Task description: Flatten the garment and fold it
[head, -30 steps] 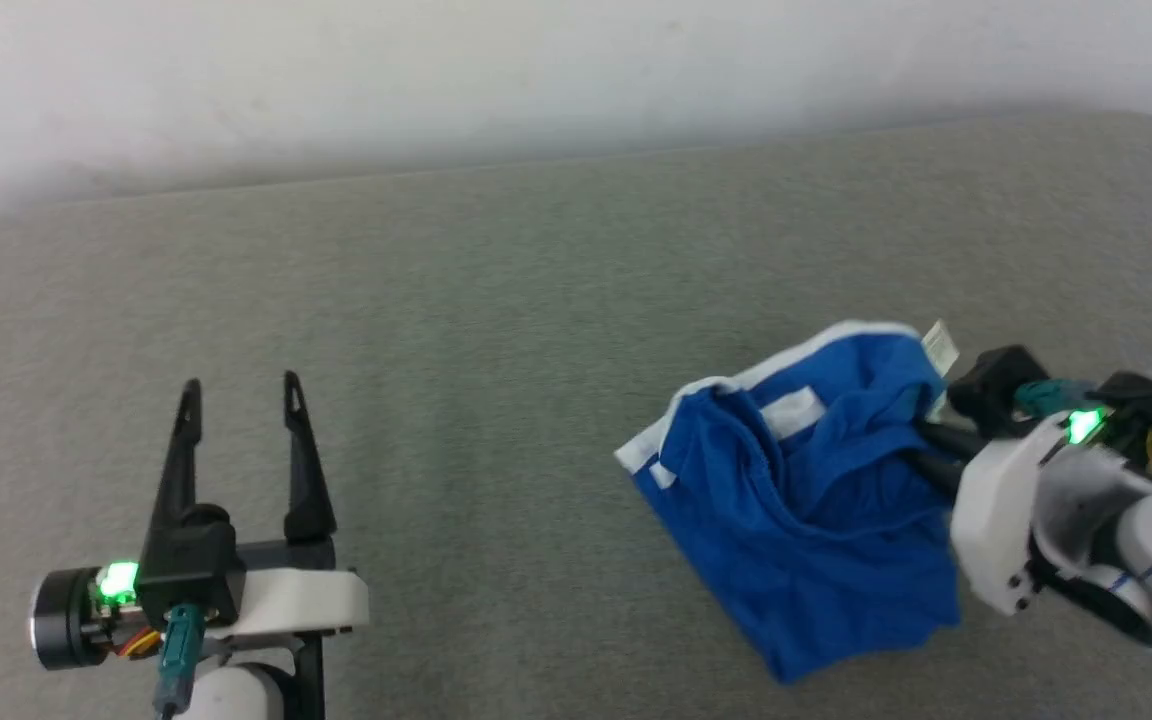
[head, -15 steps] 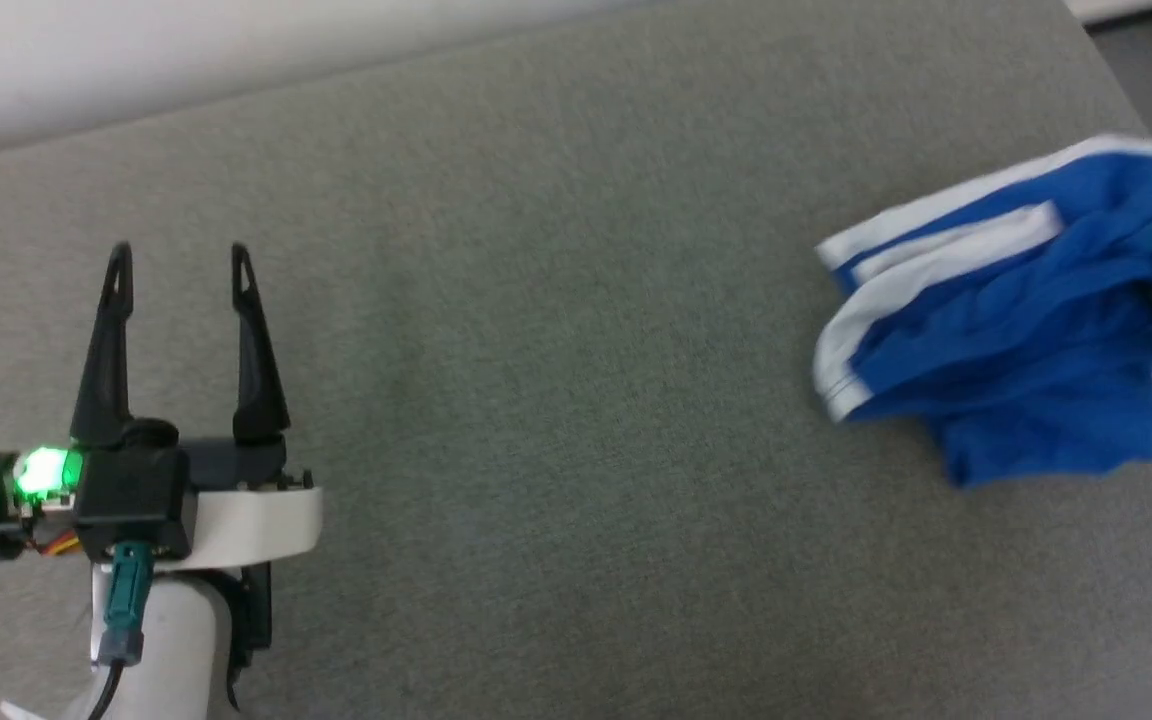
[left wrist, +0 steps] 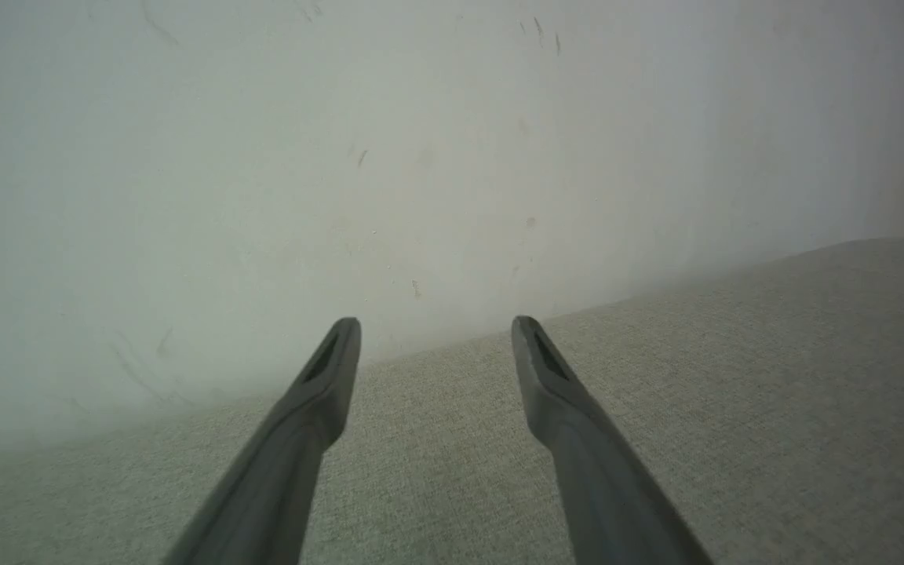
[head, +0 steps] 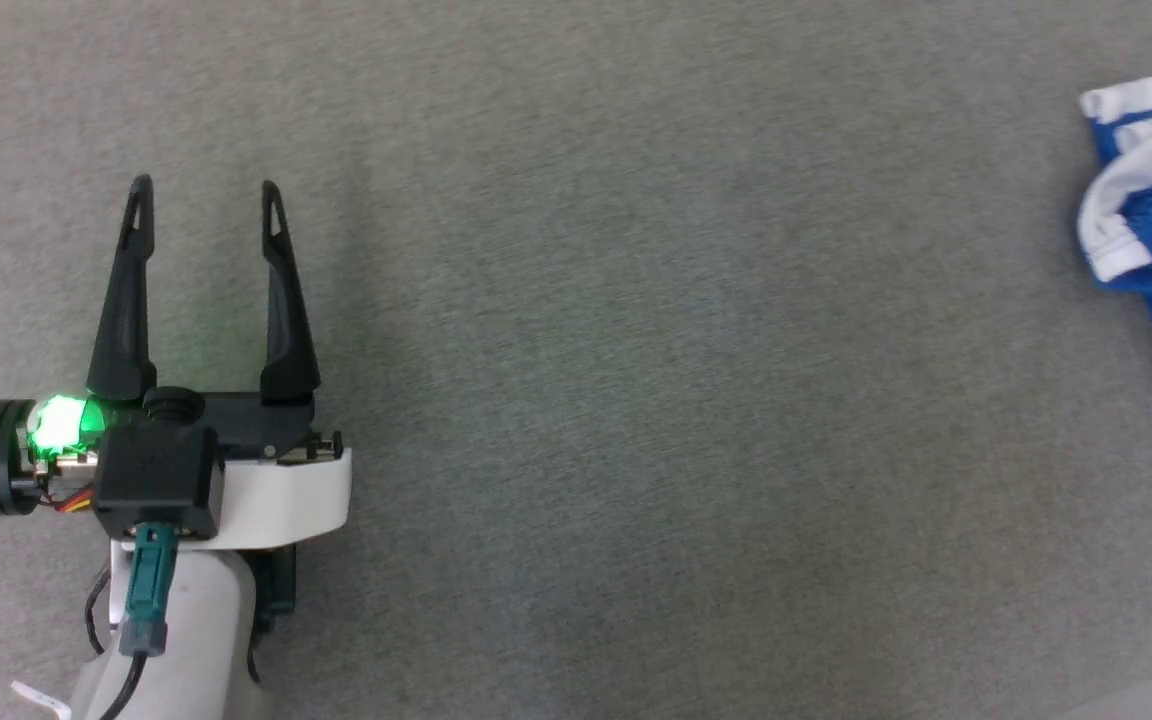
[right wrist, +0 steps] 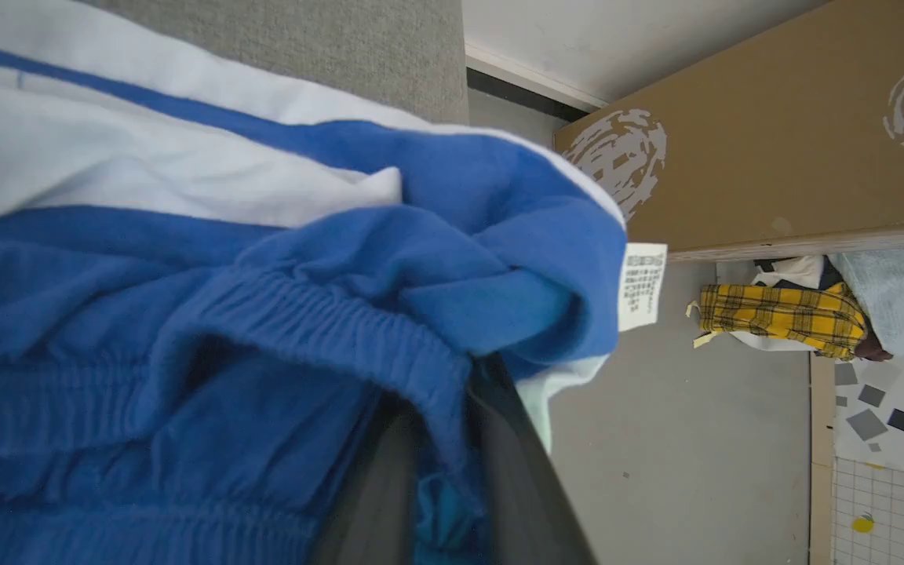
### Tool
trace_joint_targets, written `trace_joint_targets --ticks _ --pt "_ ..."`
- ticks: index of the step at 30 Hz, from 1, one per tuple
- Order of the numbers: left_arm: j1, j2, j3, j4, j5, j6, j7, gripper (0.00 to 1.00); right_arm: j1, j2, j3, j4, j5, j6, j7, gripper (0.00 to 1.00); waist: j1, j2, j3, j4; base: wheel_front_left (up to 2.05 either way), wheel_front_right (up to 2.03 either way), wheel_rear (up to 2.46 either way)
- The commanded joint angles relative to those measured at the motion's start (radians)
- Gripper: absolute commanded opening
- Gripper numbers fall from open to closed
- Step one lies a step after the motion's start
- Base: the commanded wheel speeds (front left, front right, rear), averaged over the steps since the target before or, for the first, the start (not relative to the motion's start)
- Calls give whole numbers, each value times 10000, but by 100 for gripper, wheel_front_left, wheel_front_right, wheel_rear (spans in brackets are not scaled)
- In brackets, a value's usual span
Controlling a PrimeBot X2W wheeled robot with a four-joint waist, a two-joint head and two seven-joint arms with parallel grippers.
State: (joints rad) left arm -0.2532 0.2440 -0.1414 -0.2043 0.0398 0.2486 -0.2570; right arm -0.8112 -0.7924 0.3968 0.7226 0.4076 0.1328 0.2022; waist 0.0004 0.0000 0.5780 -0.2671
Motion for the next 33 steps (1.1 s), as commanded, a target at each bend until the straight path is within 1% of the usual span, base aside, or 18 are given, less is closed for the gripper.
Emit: trace_joint_targets --ticks 1,2,5,7,10,12,14,17,20,24,26,30,33 --pt "-125 30 -48 -12 10 89 -47 100 -143 123 -78 274 -49 -21 13 35 -4 0 100 276 0 0 0" --pt "-107 31 -62 28 -29 131 -47 100 -208 158 -133 443 -154 -21 -37 100 -4 0 2 288 0 0 0" --pt "7 -22 -125 196 -174 234 -47 100 -251 236 -209 693 -112 -21 -112 100 -4 0 -478 352 0 0 0" --pt "134 -86 -173 322 -274 292 -47 100 -185 39 -101 521 -53 -21 -54 100 -4 0 -903 401 0 0 0" --pt "380 -197 -208 463 -411 375 -47 100 -59 -525 -24 -184 15 -21 -130 100 -4 0 -1544 498 0 0 0" --pt "574 -247 -177 523 -485 432 -47 100 -26 -806 -244 -831 82 -21 -445 100 -4 0 -1939 561 0 0 0" --pt "805 -308 -139 590 -552 485 -47 100 88 -852 -603 -1446 170 -21 -739 100 -4 0 -2336 658 0 0 0" --pt "1144 -367 0 694 -663 539 -47 100 283 -573 -1351 -2332 -74 -21 -1527 100 -4 0 -2897 829 0 0 0" --pt "1451 -461 184 762 -784 561 -47 100 704 202 -2220 -3105 -554 -21 -2489 100 -4 0 -3368 1073 0 0 0" --pt "1821 -557 390 851 -834 527 -47 100 1596 1620 -3229 -3981 -1431 -21 -3793 100 -4 0 -3900 1460 0 0 0" --pt "1968 -605 456 891 -845 479 -47 100 2119 2340 -3541 -4461 -1860 -21 -4241 100 -4 0 -4099 1656 0 0 0" --pt "2218 -673 573 983 -850 353 -47 100 3104 3807 -4115 -5565 -2445 -21 -4611 100 -4 0 -4401 1931 0 0 0" --pt "2344 -748 619 1042 -834 250 -47 100 3855 4729 -4281 -6608 -2746 -21 -4632 100 -4 0 -4540 2080 0 0 0"
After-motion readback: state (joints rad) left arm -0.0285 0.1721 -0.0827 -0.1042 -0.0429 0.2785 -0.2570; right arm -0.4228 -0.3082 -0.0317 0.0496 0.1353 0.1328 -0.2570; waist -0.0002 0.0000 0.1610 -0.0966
